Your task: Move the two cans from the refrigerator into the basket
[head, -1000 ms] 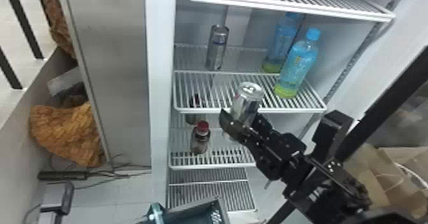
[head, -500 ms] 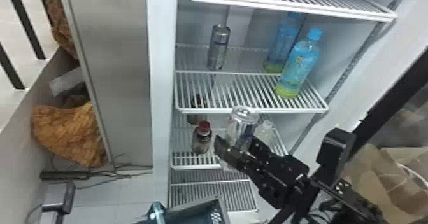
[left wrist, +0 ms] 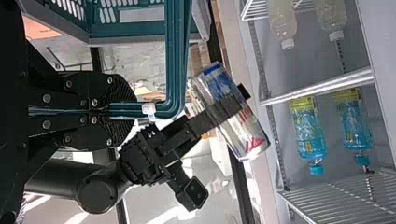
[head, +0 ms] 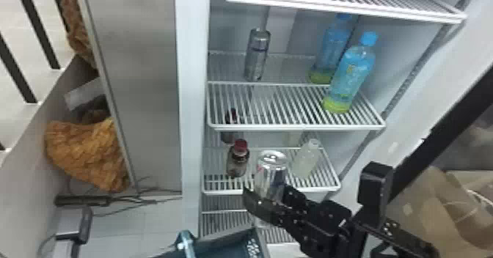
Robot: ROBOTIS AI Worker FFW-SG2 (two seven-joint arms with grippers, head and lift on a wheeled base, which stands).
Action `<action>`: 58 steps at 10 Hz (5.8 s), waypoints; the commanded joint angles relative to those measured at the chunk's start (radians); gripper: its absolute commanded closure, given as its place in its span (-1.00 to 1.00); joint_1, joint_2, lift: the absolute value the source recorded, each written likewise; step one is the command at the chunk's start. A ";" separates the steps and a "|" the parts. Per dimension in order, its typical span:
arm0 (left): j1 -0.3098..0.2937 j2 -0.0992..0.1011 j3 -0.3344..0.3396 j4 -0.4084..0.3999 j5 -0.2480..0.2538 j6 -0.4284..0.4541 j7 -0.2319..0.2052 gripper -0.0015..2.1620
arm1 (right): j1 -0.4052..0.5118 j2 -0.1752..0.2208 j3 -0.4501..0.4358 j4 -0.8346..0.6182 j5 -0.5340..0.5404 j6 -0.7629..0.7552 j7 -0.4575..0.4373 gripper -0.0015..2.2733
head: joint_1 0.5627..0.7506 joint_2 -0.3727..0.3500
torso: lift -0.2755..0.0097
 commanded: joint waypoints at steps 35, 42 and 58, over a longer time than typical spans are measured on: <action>0.002 -0.002 -0.003 0.000 0.006 0.005 0.000 0.11 | -0.178 0.005 -0.073 0.147 -0.075 -0.205 0.035 -0.89 | 0.41 -0.51 | 0.69; 0.000 0.000 -0.005 0.000 0.008 0.005 0.000 0.11 | -0.313 0.034 -0.073 0.280 -0.035 -0.352 -0.083 -0.90 | 0.41 -0.70 | 0.69; 0.000 0.005 -0.013 0.002 0.010 0.005 0.003 0.11 | -0.718 0.034 0.089 0.771 0.029 -0.500 -0.207 -0.89 | 0.41 -0.55 | 0.69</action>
